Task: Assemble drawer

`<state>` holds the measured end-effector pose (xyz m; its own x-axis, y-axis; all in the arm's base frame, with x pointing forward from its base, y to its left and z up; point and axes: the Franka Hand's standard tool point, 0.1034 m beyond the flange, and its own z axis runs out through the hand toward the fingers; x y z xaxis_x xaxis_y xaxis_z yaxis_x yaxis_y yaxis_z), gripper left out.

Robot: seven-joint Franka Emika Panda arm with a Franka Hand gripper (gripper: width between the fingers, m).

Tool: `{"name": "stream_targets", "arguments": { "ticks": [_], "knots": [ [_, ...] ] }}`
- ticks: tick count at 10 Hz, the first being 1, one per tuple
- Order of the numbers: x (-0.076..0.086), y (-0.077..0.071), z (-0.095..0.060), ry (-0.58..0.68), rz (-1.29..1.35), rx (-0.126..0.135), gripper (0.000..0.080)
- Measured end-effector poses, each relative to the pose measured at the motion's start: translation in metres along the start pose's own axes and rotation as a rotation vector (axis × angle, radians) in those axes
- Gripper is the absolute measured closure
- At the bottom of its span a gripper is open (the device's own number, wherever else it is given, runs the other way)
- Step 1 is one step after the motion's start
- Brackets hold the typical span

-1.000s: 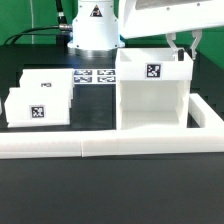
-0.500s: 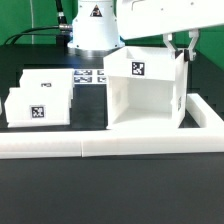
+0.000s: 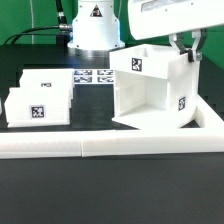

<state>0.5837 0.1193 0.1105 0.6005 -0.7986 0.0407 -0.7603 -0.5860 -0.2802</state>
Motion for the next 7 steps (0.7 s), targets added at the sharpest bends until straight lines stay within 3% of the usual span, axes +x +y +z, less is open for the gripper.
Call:
{"name": "stream_targets", "arguments": {
  "ticks": [4,7],
  "knots": [
    [0.0015,0.0013,-0.0004,-0.012,0.173,0.008,0.0745],
    [0.0016,0.0045,0.0016,-0.043,0.500,0.018,0.0745]
  ]
}}
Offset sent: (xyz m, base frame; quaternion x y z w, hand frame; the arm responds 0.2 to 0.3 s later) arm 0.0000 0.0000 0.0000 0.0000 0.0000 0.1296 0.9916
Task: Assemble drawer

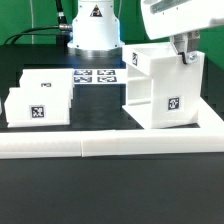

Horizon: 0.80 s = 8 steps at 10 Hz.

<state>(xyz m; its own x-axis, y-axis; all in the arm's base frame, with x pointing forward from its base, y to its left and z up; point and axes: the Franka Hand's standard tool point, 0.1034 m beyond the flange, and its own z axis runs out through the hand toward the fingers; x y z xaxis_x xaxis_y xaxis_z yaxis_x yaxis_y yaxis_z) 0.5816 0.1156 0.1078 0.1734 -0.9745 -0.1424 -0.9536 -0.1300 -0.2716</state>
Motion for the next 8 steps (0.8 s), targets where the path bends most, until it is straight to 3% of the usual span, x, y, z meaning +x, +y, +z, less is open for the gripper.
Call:
{"name": "stream_targets", "arguments": {
  "ticks": [4,6,8],
  "knots": [
    [-0.001,0.001,-0.001,-0.023,0.228,0.007,0.0745],
    [0.000,0.001,0.000,-0.023,0.220,0.006,0.0745],
    [0.004,-0.016,0.005,-0.023,0.225,0.023,0.0745]
  ]
}}
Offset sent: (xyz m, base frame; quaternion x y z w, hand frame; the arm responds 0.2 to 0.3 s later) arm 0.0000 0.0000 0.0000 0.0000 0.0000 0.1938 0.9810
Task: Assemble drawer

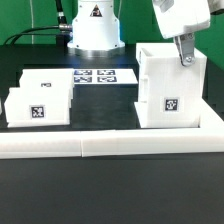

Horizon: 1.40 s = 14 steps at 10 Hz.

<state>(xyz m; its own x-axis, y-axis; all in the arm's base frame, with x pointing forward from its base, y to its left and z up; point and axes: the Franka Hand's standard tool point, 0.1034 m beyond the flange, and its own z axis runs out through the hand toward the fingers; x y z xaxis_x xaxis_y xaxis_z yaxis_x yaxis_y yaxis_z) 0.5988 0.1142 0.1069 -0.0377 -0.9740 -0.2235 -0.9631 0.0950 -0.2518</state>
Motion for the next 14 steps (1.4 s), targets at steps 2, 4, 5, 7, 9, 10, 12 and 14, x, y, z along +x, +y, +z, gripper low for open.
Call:
{"name": "stream_targets", "arguments": {
  "ticks": [2,4,5,7,9,10,12,14],
  "knots": [
    [-0.001,-0.017,0.004,-0.004,-0.016,0.020,0.0745],
    [-0.004,-0.034,0.008,-0.010,-0.013,0.038,0.0744],
    [-0.006,-0.040,0.010,-0.014,-0.013,0.039,0.0742],
    [-0.007,-0.044,0.010,-0.015,-0.020,0.039,0.0742],
    [-0.006,-0.044,0.010,-0.014,-0.034,0.040,0.0742],
    [-0.006,-0.044,0.010,-0.014,-0.039,0.040,0.0696],
    [-0.006,-0.044,0.011,-0.014,-0.047,0.039,0.0513],
    [-0.006,-0.043,0.011,-0.014,-0.053,0.039,0.0208]
  ]
}}
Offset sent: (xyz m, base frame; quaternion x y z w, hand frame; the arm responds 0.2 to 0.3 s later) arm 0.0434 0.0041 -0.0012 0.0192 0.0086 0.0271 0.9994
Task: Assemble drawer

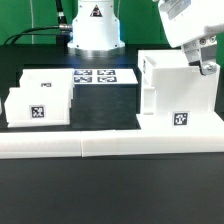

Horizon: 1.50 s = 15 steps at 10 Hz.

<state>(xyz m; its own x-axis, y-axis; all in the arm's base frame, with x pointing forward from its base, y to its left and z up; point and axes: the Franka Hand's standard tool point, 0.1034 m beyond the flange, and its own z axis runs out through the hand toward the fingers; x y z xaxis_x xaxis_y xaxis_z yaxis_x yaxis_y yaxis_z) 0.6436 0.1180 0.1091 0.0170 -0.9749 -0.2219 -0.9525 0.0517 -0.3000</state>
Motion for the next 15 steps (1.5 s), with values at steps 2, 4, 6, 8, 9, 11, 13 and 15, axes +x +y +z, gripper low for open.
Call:
{"name": "stream_targets", "arguments": {
  "ticks": [2,4,6,8,9,11,13,15],
  "knots": [
    [0.000,0.000,0.000,0.000,-0.010,0.001,0.0161],
    [0.000,0.000,-0.003,-0.001,-0.057,0.001,0.0152],
    [0.001,0.007,-0.028,-0.010,-0.191,-0.007,0.0150],
    [0.002,0.016,-0.053,-0.011,-0.254,0.005,0.0150],
    [0.002,0.018,-0.052,-0.011,-0.254,0.002,0.0150],
    [0.003,0.017,-0.051,-0.010,-0.395,0.002,0.0150],
    [0.017,0.023,-0.057,-0.020,-0.657,-0.060,0.0150],
    [0.036,0.022,-0.071,-0.019,-0.904,-0.115,0.0150]
  ]
}}
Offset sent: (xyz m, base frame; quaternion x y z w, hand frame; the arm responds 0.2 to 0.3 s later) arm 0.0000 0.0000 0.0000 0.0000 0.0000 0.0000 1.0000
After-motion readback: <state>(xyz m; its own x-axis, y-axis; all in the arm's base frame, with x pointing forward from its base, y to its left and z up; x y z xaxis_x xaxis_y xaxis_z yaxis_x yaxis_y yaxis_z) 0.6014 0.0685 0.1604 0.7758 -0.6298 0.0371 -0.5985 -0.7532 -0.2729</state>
